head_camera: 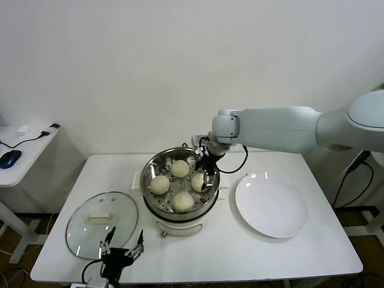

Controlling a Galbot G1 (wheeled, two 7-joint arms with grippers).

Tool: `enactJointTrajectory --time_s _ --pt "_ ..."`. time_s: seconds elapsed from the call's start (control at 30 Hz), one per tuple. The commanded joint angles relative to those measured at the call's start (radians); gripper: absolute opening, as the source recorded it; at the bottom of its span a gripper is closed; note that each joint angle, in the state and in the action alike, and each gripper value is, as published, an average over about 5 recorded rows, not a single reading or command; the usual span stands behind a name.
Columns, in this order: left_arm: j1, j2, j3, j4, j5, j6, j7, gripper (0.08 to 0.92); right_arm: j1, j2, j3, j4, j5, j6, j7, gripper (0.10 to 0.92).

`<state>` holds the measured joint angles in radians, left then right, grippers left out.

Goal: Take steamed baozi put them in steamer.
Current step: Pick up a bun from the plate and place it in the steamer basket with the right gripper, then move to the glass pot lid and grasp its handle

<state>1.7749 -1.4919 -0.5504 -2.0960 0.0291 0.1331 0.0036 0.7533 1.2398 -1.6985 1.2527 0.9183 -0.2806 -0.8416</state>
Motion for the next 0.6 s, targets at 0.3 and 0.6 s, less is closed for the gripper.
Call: enactJointTrajectory --time_s 0.3,0.6 --pt "0.004 -0.002 0.001 -0.009 -0.014 -0.004 -0.004 0.823 -0.326 -0.308 0.733 0.012 0.072 0.082 0.640 0.823" --pt "-0.011 0.011 -0.029 -0.042 -0.069 -0.019 -0.014 0.823 -0.892 -0.640 1.384 0.303 -0.105 -0.021 0.828 0.823"
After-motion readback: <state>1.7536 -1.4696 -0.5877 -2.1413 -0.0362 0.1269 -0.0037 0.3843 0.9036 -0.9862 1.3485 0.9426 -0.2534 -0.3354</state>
